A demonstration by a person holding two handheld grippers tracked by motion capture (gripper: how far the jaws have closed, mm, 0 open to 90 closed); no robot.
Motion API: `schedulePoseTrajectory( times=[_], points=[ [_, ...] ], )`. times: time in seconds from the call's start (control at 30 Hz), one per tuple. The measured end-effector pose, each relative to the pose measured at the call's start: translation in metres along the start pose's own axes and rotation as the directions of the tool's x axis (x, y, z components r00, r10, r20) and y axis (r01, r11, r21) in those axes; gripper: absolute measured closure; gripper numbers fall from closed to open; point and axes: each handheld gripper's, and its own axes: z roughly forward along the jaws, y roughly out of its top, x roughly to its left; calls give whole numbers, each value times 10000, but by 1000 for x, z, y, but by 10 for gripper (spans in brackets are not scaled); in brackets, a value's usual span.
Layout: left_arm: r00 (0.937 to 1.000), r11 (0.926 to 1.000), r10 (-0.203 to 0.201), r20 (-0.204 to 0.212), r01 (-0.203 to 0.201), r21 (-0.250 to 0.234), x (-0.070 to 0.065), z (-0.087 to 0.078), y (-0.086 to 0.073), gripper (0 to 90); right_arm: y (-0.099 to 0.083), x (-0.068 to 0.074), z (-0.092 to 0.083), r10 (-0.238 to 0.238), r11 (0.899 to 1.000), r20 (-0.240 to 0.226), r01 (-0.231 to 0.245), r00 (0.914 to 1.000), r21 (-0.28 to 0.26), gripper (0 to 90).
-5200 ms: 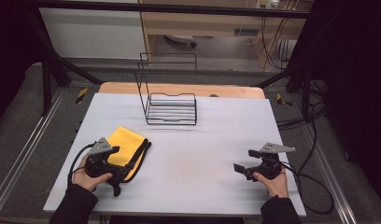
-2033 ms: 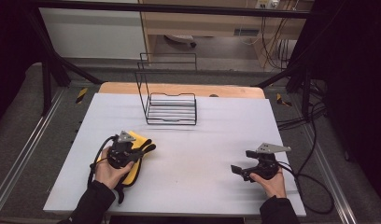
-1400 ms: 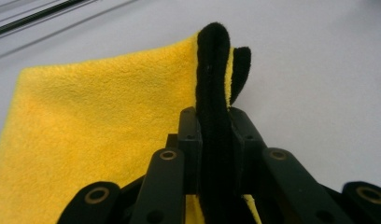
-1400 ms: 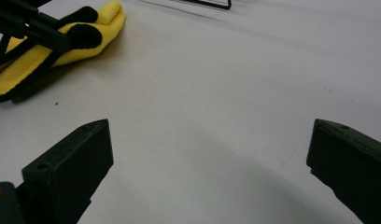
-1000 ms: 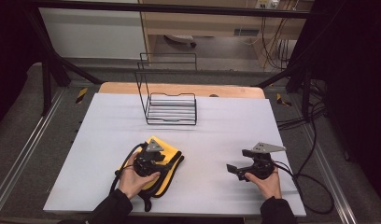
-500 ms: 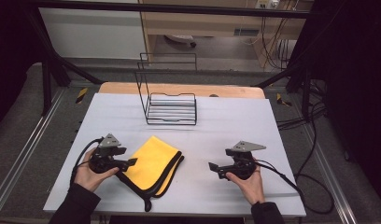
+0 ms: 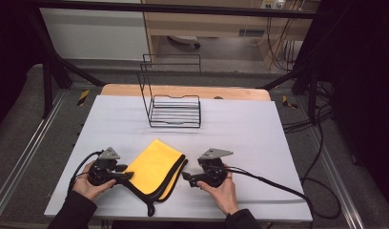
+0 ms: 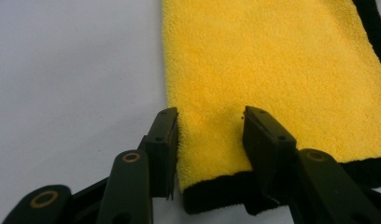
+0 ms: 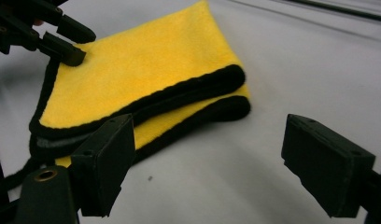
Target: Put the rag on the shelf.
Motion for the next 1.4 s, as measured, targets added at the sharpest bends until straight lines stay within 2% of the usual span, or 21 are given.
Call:
schedulePoseTrajectory(
  times=[0.1,0.23,0.3,0.43,0.53,0.57,0.6,0.63,0.77,0.93,0.97,1.03,1.07,1.2,1.27,1.33,1.4],
  points=[
    [10000,9999,-96,4,96,96,1,1,-2,575,0,11,16,255,9996,150,-257,9996,130,214],
    [9999,9999,-103,56,103,32,0,2,-3,598,3,15,27,608,9980,322,-613,9976,165,220],
    [9998,9998,-215,-20,215,3,-3,3,-4,617,3,20,38,810,9965,346,-817,9961,184,219],
    [9994,9994,-334,-17,334,31,-4,2,-4,655,3,26,49,823,9961,725,-843,9940,253,215],
    [9987,9988,-483,142,481,104,-4,2,-3,708,4,29,51,1000,9949,756,-1007,9921,56,245],
    [9988,9988,-469,124,467,127,-5,2,-3,745,5,31,53,1027,9943,1028,-1052,9894,194,264],
    [9990,9989,-445,93,443,152,-6,2,-3,745,5,31,53,1027,9943,1028,-1052,9894,194,264],
    [9989,9988,-473,78,472,128,-7,2,-2,770,4,34,55,871,9949,1335,-932,9872,399,280],
    [9982,9981,-596,118,594,180,-7,0,-2,800,4,36,55,942,9935,1587,-1031,9828,486,285],
    [9994,9994,-335,-3,335,79,-9,1,-3,796,3,37,54,885,9952,1598,-942,9832,282,240],
    [9999,9999,-95,-107,96,94,-11,1,-4,795,5,37,54,1053,9942,1562,-1070,9821,29,225],
    [9999,9999,-21,-164,22,99,-12,1,-4,795,7,36,54,1204,9927,1487,-1207,9815,-66,211],
    [9998,9999,60,-202,-58,126,-12,1,-3,794,10,35,54,1457,9893,1373,-1441,9798,-216,194],
    [9999,9999,-102,-114,104,109,-11,1,-4,794,13,34,54,1680,9857,1387,-1643,9760,-377,188],
    [9999,9999,-114,-119,116,100,-11,1,-4,794,12,33,55,1683,9857,1493,-1657,9744,-299,196],
    [9998,9998,-152,-110,153,86,-11,1,-4,794,7,33,58,1374,9900,1800,-1410,9740,71,241],
    [9997,9997,-243,-100,244,75,-11,1,-4,794,4,34,57,1249,9906,1916,-1332,9735,309,268]
  ],
)
